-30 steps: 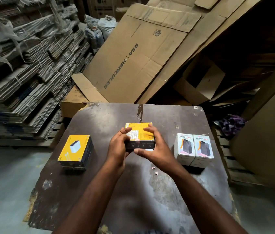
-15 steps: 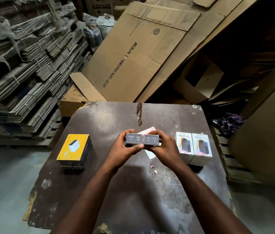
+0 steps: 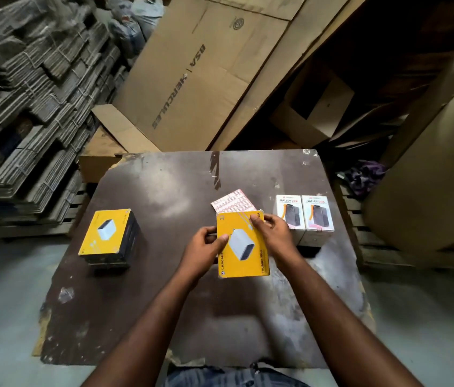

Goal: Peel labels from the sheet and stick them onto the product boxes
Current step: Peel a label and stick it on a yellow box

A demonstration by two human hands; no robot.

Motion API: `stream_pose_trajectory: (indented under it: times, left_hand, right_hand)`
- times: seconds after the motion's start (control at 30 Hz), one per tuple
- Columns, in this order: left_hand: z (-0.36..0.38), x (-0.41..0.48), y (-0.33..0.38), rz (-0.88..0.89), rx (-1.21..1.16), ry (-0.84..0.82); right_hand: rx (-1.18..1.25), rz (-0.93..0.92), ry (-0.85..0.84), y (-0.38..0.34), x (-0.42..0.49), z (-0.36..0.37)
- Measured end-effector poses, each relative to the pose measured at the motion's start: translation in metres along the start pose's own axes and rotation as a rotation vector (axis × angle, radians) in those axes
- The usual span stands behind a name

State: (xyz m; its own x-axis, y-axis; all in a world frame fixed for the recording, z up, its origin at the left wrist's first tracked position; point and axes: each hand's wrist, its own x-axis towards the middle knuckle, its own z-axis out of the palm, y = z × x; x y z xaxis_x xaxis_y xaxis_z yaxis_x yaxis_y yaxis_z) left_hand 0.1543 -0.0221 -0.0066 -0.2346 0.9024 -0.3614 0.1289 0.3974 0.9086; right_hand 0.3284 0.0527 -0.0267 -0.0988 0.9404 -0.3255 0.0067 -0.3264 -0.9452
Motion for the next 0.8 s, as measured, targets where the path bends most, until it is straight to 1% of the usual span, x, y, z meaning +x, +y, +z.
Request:
stream_pose_trajectory:
  times: [0.17,0.23,0.3,0.43,0.53,0.63,0.73,0.8]
  left_hand:
    - [0.016,0.006,-0.012,-0.075,-0.112,0.093]
    - [0.022,0.01,-0.019,-0.11,-0.117,0.094]
    - [0.033,0.012,-0.029,-0.156,-0.109,0.049]
    - [0.063,0.014,-0.052,-0.222,-0.065,-0.059]
    - [0.089,0.016,-0.064,-0.255,-0.01,-0.132]
    - [0.111,0.019,-0.073,-0.255,0.06,-0.19]
    - [0.134,0.027,-0.081,-0.214,0.109,-0.195]
    - [0.15,0.03,-0.081,-0.203,0.101,-0.202]
  right_hand:
    - [0.008,0.089,-0.048,0.03,-0.003,-0.013]
    - [-0.011,0.143,-0.044,0.045,-0.004,-0.021]
    - [-0.041,0.173,0.018,0.06,-0.005,-0.031]
    - [-0.147,0.216,0.194,0.085,-0.011,-0.056]
    - [-0.241,0.237,0.242,0.102,-0.015,-0.08]
    - [-0.294,0.266,0.291,0.111,-0.018,-0.103]
    - [-0.282,0.313,0.386,0.111,-0.02,-0.119]
    - [-0.305,0.318,0.426,0.109,-0.018,-0.127]
